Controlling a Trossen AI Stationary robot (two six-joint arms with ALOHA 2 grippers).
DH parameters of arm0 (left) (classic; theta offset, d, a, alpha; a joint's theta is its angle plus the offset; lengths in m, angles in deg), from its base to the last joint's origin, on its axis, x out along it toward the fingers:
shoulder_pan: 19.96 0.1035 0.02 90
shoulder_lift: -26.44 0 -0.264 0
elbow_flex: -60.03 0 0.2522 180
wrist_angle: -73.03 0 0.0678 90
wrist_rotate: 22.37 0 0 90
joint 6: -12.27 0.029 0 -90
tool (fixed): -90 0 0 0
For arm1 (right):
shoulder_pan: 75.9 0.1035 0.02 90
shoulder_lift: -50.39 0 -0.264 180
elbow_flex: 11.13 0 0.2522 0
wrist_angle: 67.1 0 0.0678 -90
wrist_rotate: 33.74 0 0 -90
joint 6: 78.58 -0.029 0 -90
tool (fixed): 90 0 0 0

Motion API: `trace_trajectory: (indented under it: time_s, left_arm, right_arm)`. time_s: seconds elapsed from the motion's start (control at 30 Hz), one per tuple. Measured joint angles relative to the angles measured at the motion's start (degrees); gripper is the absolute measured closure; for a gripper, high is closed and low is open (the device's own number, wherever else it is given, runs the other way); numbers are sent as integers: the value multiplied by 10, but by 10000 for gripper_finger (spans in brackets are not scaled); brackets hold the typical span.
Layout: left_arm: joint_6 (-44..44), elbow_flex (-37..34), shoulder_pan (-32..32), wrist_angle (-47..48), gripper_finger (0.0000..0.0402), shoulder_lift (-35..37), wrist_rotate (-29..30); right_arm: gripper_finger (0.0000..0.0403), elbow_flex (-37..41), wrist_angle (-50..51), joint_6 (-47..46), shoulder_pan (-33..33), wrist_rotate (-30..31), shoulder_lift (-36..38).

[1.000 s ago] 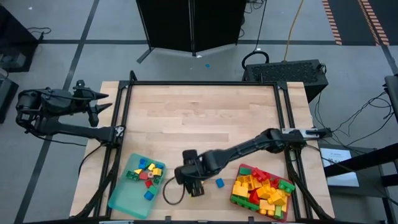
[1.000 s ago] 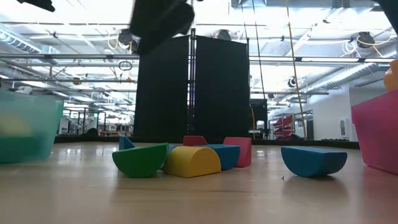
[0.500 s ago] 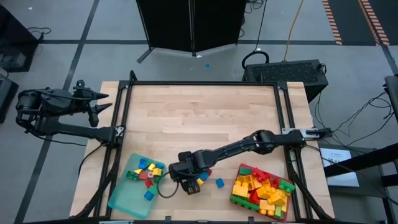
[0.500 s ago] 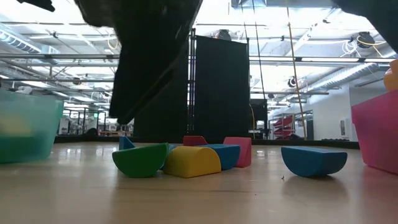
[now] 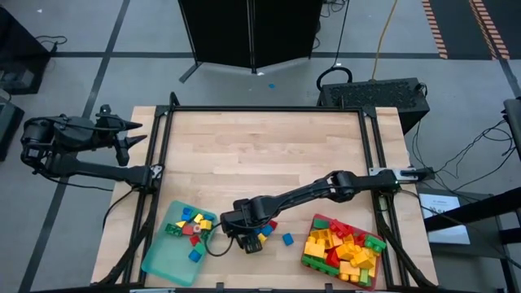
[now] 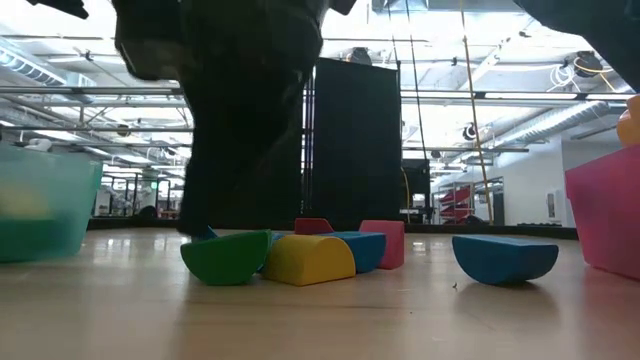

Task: Sort blocks by size
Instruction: Put the blue block into the blue bin

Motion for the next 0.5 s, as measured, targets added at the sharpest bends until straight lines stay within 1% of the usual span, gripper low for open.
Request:
trace_trajectory:
  time_s: [0.13, 0.23, 0.33, 0.47, 0.5]
  left_arm:
    - [0, 0, 0, 0, 214, 0, 0]
    - [0, 0, 0, 0, 214, 0, 0]
    - [0, 0, 0, 0, 214, 0, 0]
    - [0, 0, 0, 0, 214, 0, 0]
    - [0, 0, 0, 0, 214, 0, 0]
  right_arm:
    - [164, 6, -2, 1, -1, 0, -6]
    - [176, 10, 0, -1, -2, 1, -12]
    - [212, 10, 6, -5, -3, 2, -14]
    - [291, 10, 4, -1, -4, 3, -14]
    - [294, 10, 4, 0, -5, 3, -14]
